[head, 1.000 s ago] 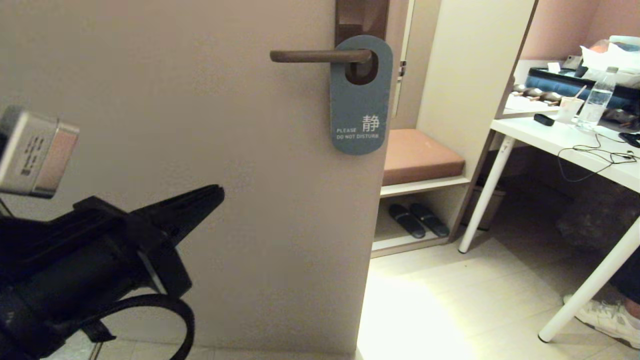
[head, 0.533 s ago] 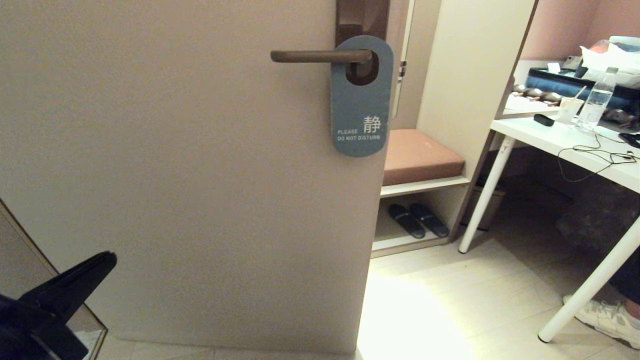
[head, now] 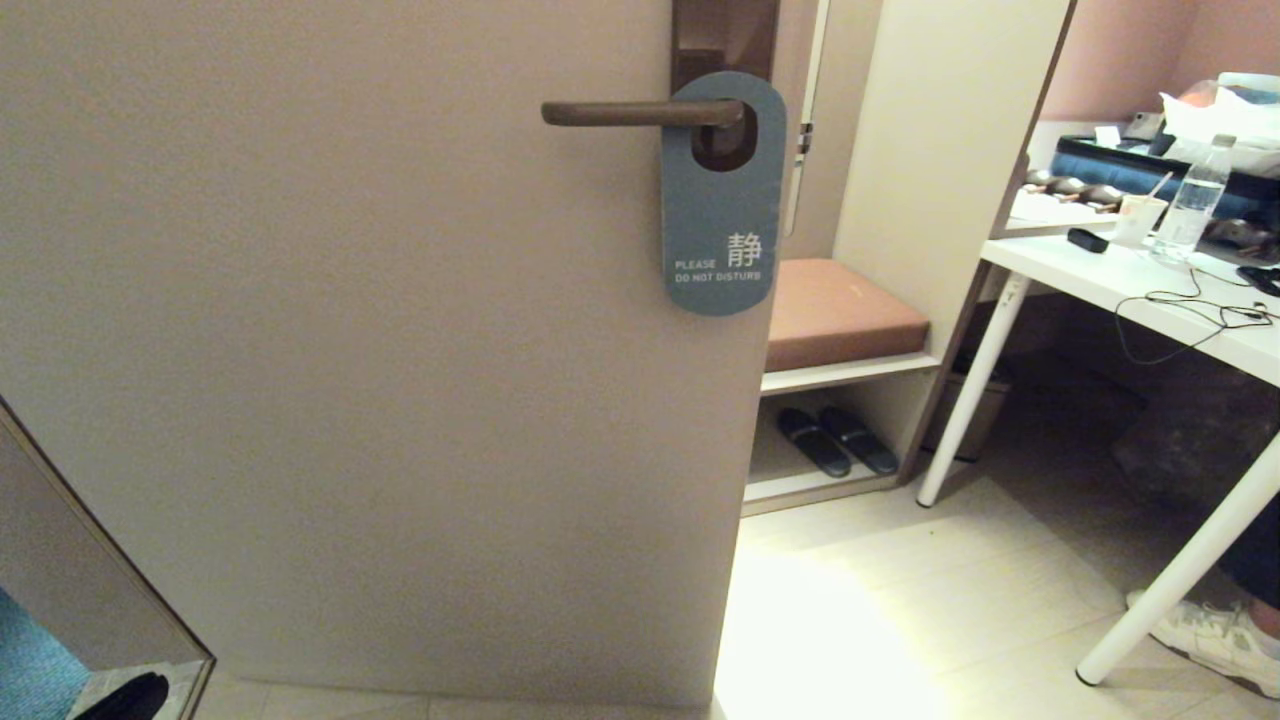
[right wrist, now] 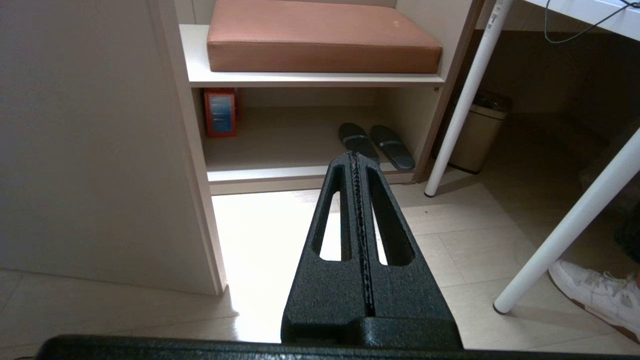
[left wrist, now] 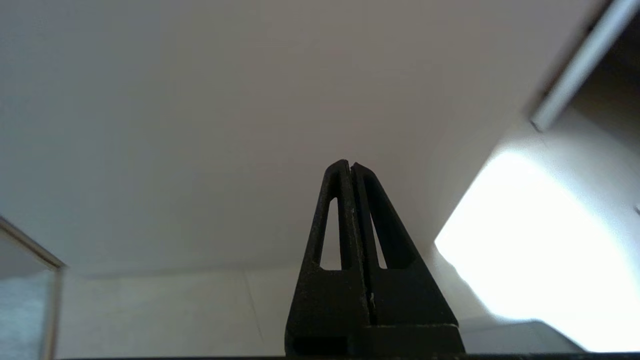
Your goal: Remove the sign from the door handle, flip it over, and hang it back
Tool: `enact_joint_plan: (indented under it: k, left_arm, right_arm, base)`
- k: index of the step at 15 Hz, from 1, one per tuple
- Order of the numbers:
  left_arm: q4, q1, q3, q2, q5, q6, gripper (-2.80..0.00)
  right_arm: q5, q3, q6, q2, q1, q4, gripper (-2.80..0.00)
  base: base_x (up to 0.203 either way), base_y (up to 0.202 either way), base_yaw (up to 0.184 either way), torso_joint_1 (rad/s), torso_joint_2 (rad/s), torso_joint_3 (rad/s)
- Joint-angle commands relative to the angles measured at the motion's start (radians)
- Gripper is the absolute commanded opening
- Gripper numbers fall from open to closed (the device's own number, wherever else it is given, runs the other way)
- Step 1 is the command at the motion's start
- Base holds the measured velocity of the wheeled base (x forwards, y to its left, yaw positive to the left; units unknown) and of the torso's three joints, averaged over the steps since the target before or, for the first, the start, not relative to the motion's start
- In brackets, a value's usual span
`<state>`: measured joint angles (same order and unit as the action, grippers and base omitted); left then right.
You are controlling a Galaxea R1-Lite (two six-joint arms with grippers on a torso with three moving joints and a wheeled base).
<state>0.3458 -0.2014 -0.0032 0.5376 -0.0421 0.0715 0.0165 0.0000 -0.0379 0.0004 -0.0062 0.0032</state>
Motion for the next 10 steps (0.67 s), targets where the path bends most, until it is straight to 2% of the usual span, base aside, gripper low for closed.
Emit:
enact_joint_plan:
  k: [1, 3, 6, 10]
  left_arm:
    - [-0.092, 0.06, 0.003, -0.114, 0.054, 0.0, -2.8]
    - [-0.199, 0.12, 0.003, -0.229, 0.09, -0.001, -2.8]
    - [-0.278, 0.207, 0.003, -0.345, 0.097, -0.002, -2.8]
    - [-0.289, 0.217, 0.003, -0.37, 0.096, -0.005, -2.8]
  right_arm:
    - [0.0, 0.0, 0.0, 0.0, 0.0, 0.0, -2.8]
    - [0.002, 0.0, 0.0, 0.0, 0.0, 0.0, -2.8]
    - [0.001, 0.0, 0.0, 0.0, 0.0, 0.0, -2.8]
    - [0.0, 0.0, 0.0, 0.0, 0.0, 0.0, -2.8]
  base:
    - [0.0, 0.0, 0.0, 0.0, 0.0, 0.0]
    - [0.0, 0.0, 0.0, 0.0, 0.0, 0.0]
    - [0.0, 0.0, 0.0, 0.0, 0.0, 0.0]
    - [0.0, 0.0, 0.0, 0.0, 0.0, 0.0]
